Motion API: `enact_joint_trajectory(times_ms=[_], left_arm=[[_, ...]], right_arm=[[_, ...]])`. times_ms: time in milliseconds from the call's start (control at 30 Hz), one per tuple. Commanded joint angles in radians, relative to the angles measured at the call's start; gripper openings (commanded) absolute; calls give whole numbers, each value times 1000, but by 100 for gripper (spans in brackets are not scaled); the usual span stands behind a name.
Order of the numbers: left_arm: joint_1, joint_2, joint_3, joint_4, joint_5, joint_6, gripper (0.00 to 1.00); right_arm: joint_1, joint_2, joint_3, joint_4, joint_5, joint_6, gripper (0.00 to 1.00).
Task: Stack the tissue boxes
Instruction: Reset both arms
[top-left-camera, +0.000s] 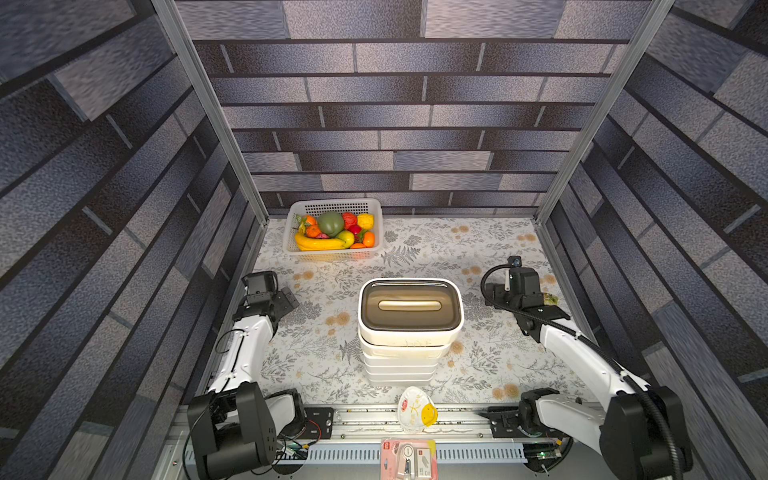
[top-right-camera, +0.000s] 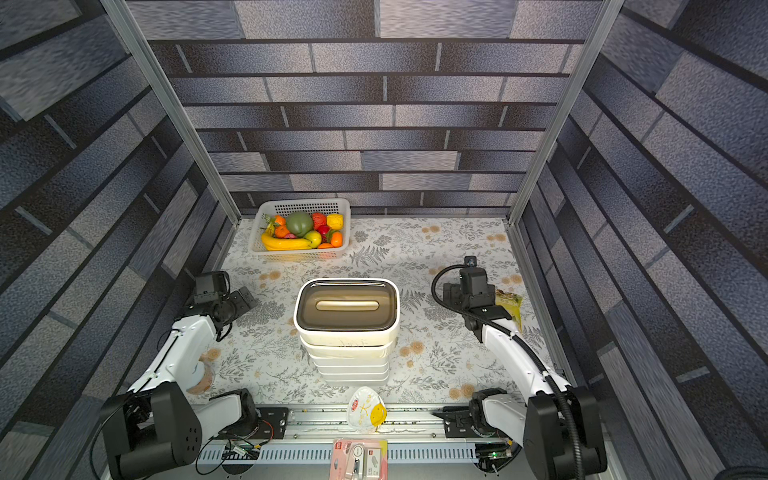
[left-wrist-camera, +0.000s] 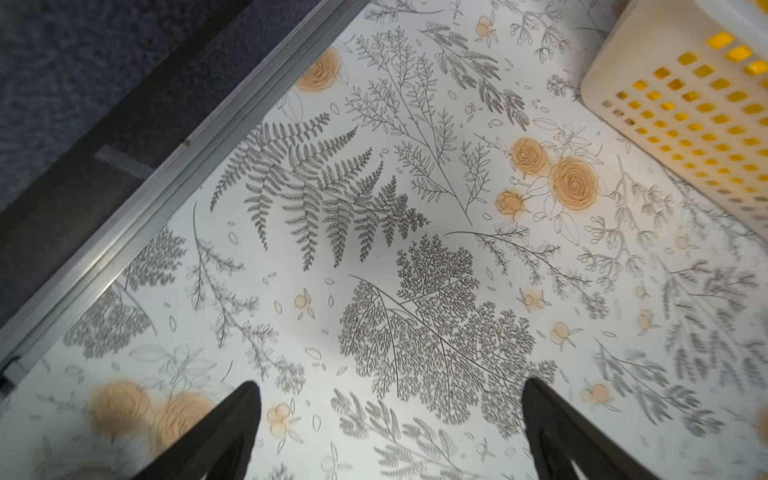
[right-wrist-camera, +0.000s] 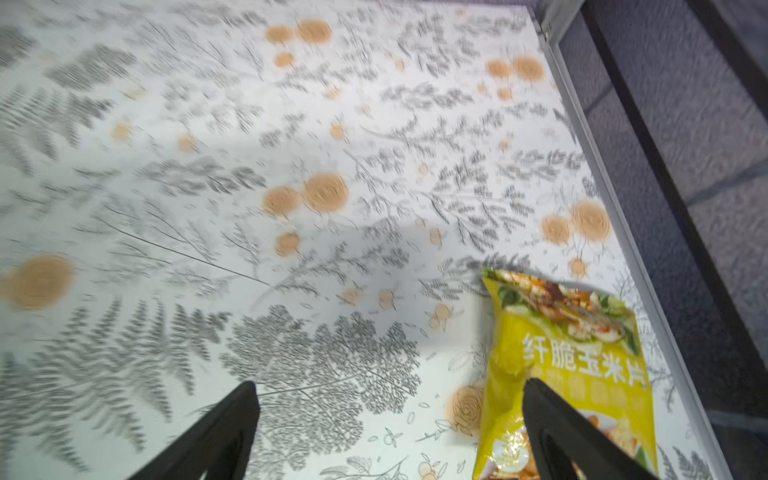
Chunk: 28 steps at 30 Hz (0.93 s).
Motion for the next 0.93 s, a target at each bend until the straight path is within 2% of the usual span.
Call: enact_joint_trajectory(times_ms=[0,100,167,233,267,367,433,500,567,600,633,700,733,767,833,900], left_arm=[[-83,-3,-184,556,-214,147,100],[-43,49,-305,848,-100,76,100],[-35,60,-319,897,-70,39,100],[-36,97,-336,996,-39,58,100],[-40,116,-326,1012,-27,86,100],[-42,187,-275,1030,18,147,100],[-47,270,-268,1115,57,152,100],[-128,310,-235,1089,43,244,100],[-202,435,-243,1271,11,351,100],[-188,425,-252,1250,33,334,100],[-172,378,-242,1152,47,308,100],[-169,420,-258,1272,74,323,100],[-180,406,-243,1217,79,336,100],[-188,385,-222,1135,70,340,100],[-179,412,-230,1198,43,324,100],[-172,394,-207,1122,35,307,100]], right_arm=[[-3,70,-167,593,86,-76,100],[-3,220,-271,972,63,-138,100],[-5,292,-263,1034,28,-159,100],[-6,345,-233,1035,55,-148,100],[-20,322,-225,982,36,-133,100],[-68,354,-244,1038,-68,-105,100],[-84,421,-227,1087,-83,-93,100],[-95,389,-209,998,-109,-86,100],[-95,394,-225,1035,-99,-86,100],[-96,389,-231,1039,-114,-89,100],[-95,397,-236,1061,-130,-96,100],[-112,393,-195,967,-210,-93,100],[-129,396,-188,965,-232,-83,100],[-132,398,-188,966,-236,-80,100],[-133,396,-188,964,-233,-80,100],[-132,391,-206,989,-234,-84,100]])
